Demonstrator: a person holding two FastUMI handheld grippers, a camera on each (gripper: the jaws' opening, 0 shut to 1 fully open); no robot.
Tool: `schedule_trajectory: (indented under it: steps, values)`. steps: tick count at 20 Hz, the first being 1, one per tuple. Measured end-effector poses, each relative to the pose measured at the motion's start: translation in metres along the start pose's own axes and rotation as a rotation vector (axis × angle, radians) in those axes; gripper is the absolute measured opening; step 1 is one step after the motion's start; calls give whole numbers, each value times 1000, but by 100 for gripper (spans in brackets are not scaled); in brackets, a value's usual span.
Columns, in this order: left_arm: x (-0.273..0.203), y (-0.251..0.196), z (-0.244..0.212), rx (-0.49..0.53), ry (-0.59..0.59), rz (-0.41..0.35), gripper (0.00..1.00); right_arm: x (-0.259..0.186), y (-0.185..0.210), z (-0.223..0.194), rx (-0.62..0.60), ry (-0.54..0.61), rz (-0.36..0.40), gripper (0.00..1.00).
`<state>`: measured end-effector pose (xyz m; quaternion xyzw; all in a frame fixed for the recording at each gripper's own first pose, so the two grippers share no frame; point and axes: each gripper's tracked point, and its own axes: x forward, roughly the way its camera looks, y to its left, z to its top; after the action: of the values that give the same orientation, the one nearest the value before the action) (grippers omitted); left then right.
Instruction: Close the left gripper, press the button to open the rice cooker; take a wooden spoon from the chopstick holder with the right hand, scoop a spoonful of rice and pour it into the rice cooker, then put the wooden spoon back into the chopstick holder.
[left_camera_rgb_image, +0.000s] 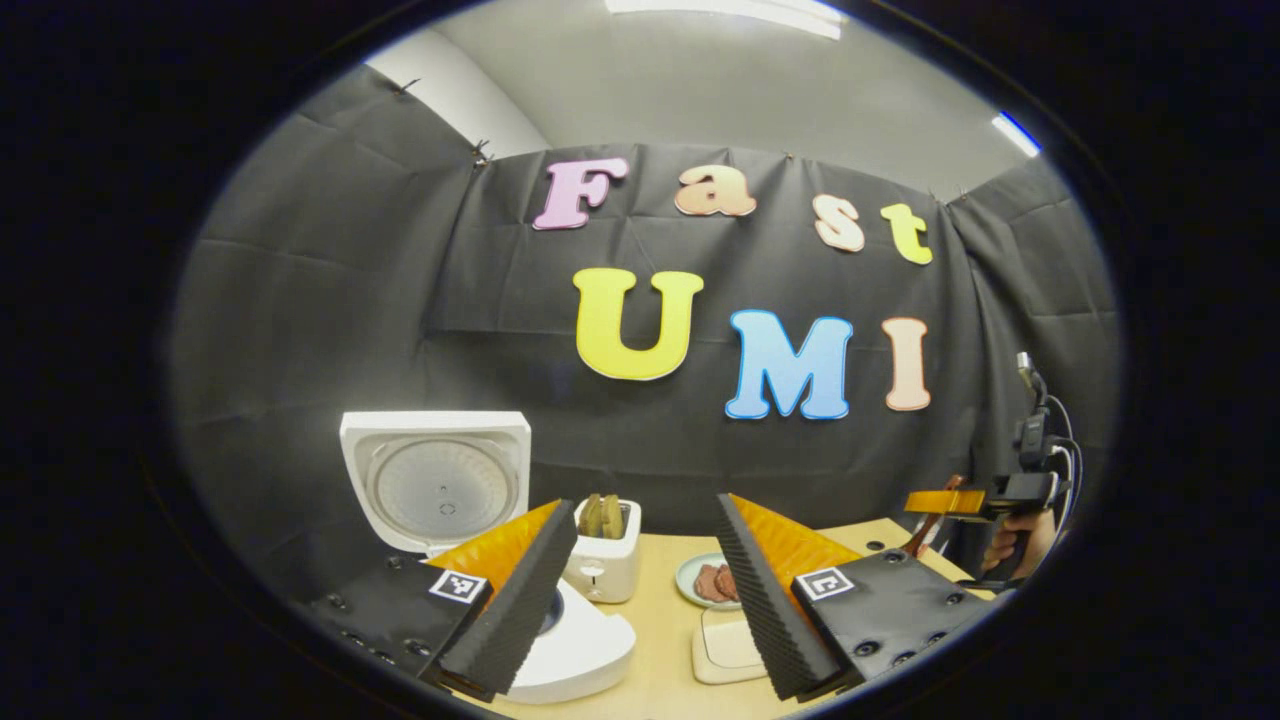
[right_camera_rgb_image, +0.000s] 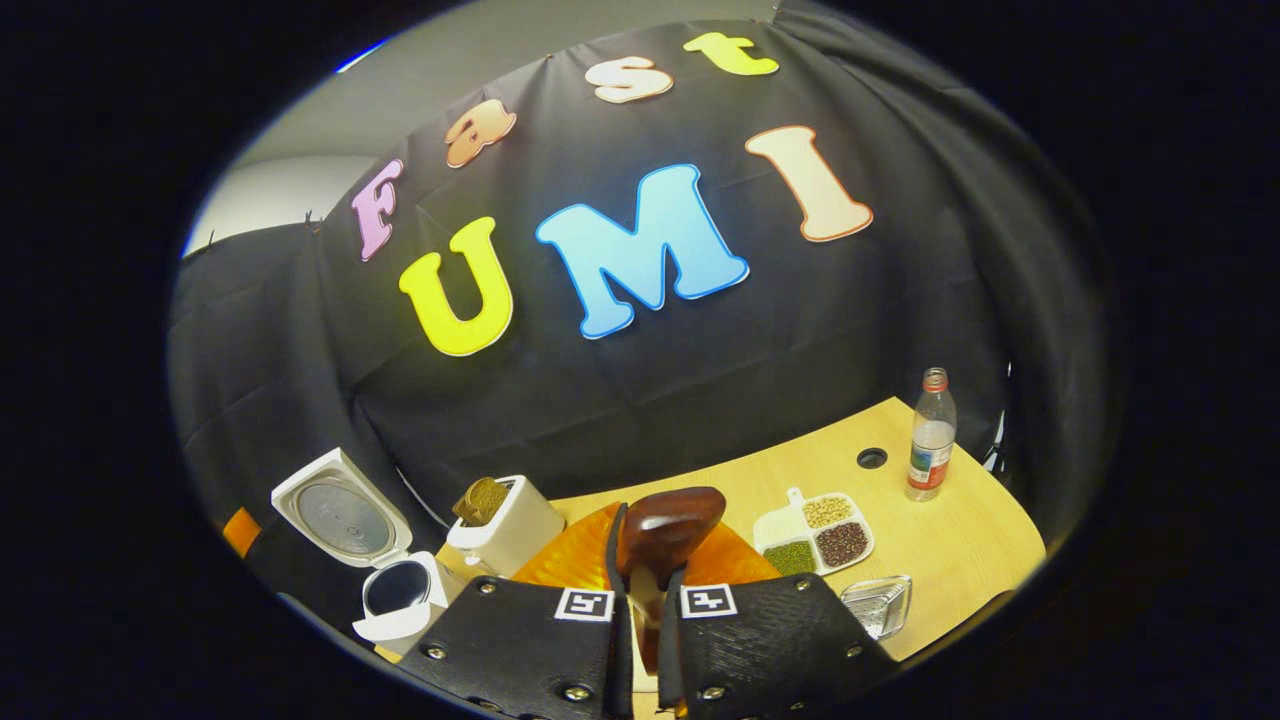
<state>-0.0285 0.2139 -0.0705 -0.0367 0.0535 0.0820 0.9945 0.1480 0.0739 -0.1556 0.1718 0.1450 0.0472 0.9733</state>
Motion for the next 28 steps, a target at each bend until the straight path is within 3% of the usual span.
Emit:
schedule_trajectory:
  steps: [7, 11, 16, 21, 25, 28]
  values:
    - [1, 29, -5, -51, 2, 7, 96, 57, 21, -67, -128, 85, -27, 10]
    - [-3, 41, 0, -22, -15, 7, 97, 83, 18, -105, -264, 128, -66, 10]
    - [-6, 55, 1, -2, -19, 15, 96, 94, 44, -145, -222, 173, -60, 10]
    - [-7, 72, -8, -23, -4, 38, 97, 91, 72, -165, 44, 225, 26, 10]
    - [-9, 77, -10, -43, -1, 48, 96, 89, 65, -166, 359, 251, 79, 10]
    - [-8, 76, -9, -40, -6, 44, 96, 80, 53, -146, 502, 222, 96, 10]
